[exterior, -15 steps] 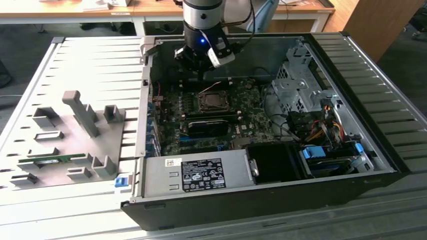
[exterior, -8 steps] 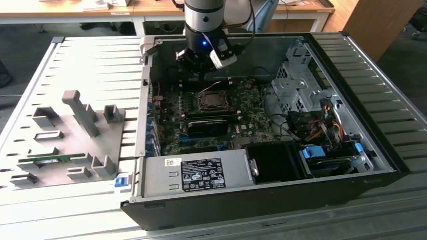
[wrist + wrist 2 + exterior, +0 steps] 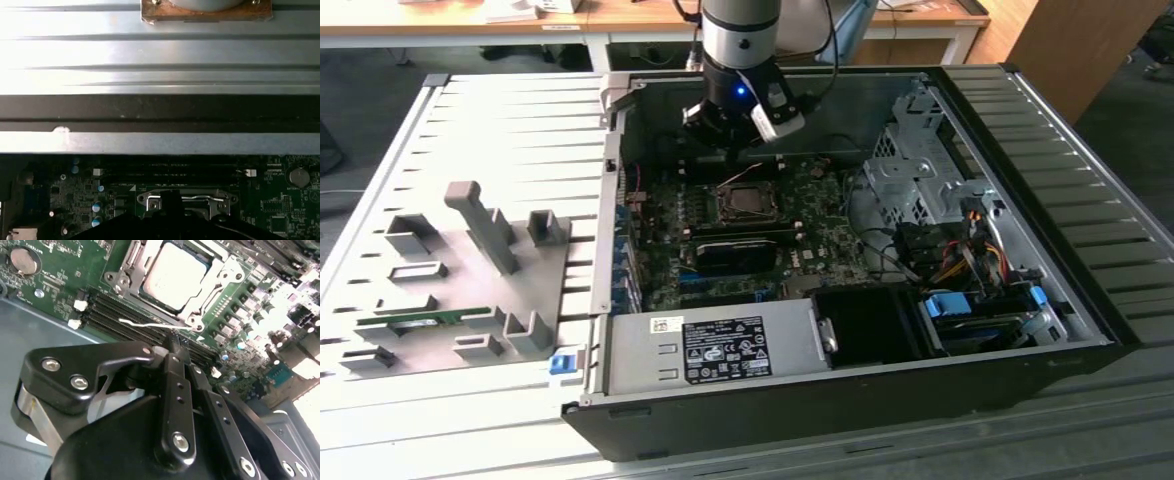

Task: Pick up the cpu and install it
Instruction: 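Install the first cpu locking lever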

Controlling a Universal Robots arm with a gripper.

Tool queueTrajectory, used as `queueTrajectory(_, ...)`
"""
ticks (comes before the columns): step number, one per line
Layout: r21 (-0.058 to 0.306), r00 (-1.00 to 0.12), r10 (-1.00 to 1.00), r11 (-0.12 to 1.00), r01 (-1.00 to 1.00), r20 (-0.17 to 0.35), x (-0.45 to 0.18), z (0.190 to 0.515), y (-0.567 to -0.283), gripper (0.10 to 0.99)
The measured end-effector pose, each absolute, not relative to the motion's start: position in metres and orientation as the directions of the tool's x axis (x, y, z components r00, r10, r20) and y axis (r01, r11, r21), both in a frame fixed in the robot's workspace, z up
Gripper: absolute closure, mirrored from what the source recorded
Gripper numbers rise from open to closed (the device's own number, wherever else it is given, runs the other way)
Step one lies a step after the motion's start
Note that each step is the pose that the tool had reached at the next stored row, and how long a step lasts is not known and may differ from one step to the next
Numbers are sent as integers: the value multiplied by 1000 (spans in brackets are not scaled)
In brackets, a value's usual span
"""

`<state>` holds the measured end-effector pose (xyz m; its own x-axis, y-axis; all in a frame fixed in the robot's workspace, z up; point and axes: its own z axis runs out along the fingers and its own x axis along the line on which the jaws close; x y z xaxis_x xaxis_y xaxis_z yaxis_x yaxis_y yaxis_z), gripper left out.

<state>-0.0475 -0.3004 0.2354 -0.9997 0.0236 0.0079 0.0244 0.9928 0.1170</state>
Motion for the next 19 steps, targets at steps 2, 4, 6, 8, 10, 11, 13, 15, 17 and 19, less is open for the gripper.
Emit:
queueTrajectory(2,115,-1000,24,993,24,8,-47,234,-300,980)
queueTrajectory(4,114,-1000,24,993,24,8,-47,232,-300,980)
queueTrajectory(6,114,-1000,24,993,24,8,-46,230,-300,980)
queueTrajectory(8,113,-1000,24,993,24,8,-46,229,-300,980)
queueTrajectory(10,113,-1000,24,993,24,8,-45,229,-300,980)
queueTrajectory(11,113,-1000,24,993,24,8,-45,228,-300,980)
queueTrajectory(13,113,-1000,24,993,24,8,-44,228,-299,980)
queueTrajectory(15,113,-1000,24,993,24,8,-43,227,-298,980)
queueTrajectory(17,112,-1000,24,993,24,8,-42,226,-298,980)
queueTrajectory(19,112,-1000,24,993,24,8,-40,225,-297,980)
